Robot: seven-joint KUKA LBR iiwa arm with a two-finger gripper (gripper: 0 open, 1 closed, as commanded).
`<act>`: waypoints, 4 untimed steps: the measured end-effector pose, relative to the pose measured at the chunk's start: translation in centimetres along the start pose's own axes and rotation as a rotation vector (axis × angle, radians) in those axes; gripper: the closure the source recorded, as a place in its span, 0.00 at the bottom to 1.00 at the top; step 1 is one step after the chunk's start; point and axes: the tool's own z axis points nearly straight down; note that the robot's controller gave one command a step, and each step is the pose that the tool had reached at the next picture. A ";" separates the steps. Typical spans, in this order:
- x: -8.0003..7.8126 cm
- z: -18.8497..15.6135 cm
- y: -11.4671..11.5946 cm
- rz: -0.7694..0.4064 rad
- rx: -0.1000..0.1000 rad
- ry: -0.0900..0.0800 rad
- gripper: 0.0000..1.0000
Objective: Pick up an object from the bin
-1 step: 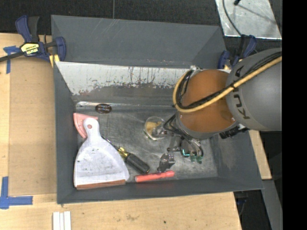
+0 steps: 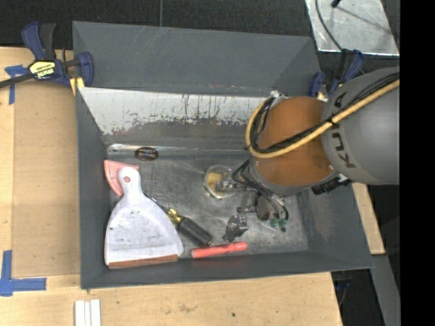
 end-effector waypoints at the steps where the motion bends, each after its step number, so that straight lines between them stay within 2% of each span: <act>1: 1.3 2.7 4.5 -0.047 0.001 -0.001 0.00; 2: 1.3 4.4 6.1 -0.064 -0.003 0.001 0.00; 3: 0.4 5.8 5.1 -0.364 -0.002 -0.026 1.00; 4: 0.4 5.8 5.1 -0.364 -0.002 -0.026 1.00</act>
Offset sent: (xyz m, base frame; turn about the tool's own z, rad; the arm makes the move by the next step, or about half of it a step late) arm -0.0110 0.0377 -0.0573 -0.0536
